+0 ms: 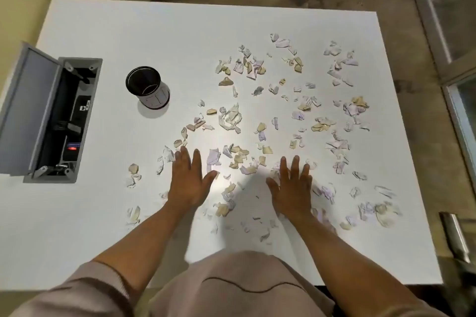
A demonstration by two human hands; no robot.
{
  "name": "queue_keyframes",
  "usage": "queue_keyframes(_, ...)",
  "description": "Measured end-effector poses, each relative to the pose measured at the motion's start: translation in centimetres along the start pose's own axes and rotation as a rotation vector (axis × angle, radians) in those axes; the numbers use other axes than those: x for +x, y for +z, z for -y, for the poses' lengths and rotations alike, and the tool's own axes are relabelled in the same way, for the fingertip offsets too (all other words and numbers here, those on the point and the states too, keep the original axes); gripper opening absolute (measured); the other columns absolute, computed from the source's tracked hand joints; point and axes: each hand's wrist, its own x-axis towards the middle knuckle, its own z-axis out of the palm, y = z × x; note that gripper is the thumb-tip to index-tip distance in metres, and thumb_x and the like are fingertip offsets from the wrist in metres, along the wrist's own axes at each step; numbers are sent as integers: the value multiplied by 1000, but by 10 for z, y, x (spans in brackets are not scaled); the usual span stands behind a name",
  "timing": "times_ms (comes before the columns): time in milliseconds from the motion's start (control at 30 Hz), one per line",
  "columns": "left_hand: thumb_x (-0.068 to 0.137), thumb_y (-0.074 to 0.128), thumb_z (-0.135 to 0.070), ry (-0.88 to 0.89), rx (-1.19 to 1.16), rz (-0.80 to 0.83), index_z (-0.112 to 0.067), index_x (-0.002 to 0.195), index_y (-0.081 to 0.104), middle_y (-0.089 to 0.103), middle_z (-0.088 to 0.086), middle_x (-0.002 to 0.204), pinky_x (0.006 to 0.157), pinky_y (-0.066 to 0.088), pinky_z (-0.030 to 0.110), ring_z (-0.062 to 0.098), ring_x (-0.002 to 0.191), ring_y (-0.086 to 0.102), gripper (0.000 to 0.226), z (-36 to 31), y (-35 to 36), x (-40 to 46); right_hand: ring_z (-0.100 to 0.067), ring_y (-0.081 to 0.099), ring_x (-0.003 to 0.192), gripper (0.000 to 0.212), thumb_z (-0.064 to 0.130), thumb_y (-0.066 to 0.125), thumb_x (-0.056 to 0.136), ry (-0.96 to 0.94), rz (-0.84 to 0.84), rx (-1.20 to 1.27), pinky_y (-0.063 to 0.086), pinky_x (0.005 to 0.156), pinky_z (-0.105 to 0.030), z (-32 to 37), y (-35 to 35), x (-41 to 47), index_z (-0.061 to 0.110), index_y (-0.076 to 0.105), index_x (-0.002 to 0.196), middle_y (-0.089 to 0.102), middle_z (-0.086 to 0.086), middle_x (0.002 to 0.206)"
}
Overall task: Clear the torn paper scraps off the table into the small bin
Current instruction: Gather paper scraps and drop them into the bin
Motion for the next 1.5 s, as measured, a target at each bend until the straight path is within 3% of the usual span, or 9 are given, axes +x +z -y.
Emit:
queue_keyframes(233, 96, 30, -64, 44, -82, 81, -19, 156, -3, -13, 14, 162, 118, -8, 49, 32, 149, -18, 82, -29, 17, 8, -36, 9, 148, 68, 55, 14, 97, -77, 24, 42, 11, 116, -55, 32, -1, 3, 18, 12, 154, 8, -13, 161)
queue_keyframes(433, 94, 27, -67, 230, -5, 24, -12, 153, 22, 17, 20, 160, 118, 23, 50, 37, 148, 15, 82, -42, 17, 15, -27, -3, 150, 75, 62, 11, 92, -150, 34, 114, 8, 122, -43, 41, -8, 6, 20, 6, 154, -3, -6, 162)
queue_keyframes(633, 86, 39, -76, 296, 162, 74, -32, 153, 22, 16, 17, 161, 114, 27, 55, 45, 145, 17, 81, -48, 13, 36, -29, 8, 149, 72, 67, 25, 92, -285, 85, 11, 22, 117, -43, 46, -19, 28, 27, 18, 152, 8, -8, 162)
queue_keyframes(800, 92, 55, -52, 396, 238, 114, -30, 145, 41, 26, 12, 159, 114, 26, 59, 48, 144, 17, 59, -54, 19, 27, -30, 27, 144, 52, 40, 51, 96, -404, 47, -23, 27, 115, -42, 41, -11, 19, 23, 41, 145, 34, -9, 154)
queue_keyframes(933, 96, 55, -32, 455, 132, 52, -20, 128, 59, 49, 9, 144, 103, 42, 51, 40, 133, 38, 34, -42, 28, 16, -31, 50, 130, 47, 21, 75, 82, -430, -45, 38, 40, 106, -39, 31, -5, 7, 15, 62, 127, 58, -9, 136)
queue_keyframes(1067, 92, 56, -12, 581, 89, -87, -12, 89, 62, 58, 4, 101, 74, 46, 43, 28, 93, 46, 6, -39, 30, 8, -29, 55, 125, 41, 14, 80, 77, -448, -128, 53, 49, 98, -37, 21, -6, -4, 14, 69, 117, 64, -7, 127)
queue_keyframes(1167, 84, 62, -11, 516, 132, -138, -14, 89, 59, 53, 3, 100, 67, 44, 40, 25, 88, 43, 7, -44, 27, -1, -32, 56, 123, 44, 31, 75, 80, -447, -160, -12, 55, 91, -45, 14, -11, -6, 16, 65, 120, 61, -11, 130)
queue_keyframes(1333, 85, 46, -63, 141, 127, -13, -40, 131, 39, 31, 4, 144, 91, 45, 49, 30, 125, 35, 52, -65, 15, -17, -33, 50, 119, 65, 66, 44, 86, -203, 16, -73, 53, 86, -43, 19, -24, -7, 34, 36, 142, 41, -9, 145)
queue_keyframes(1500, 87, 58, -52, 45, 198, 62, -33, 130, 39, 33, 6, 141, 85, 48, 47, 31, 118, 36, 50, -80, 27, -21, -28, 44, 120, 54, 50, 51, 93, -211, 90, -33, 53, 86, -31, 32, -24, -12, 33, 34, 141, 38, -8, 144)
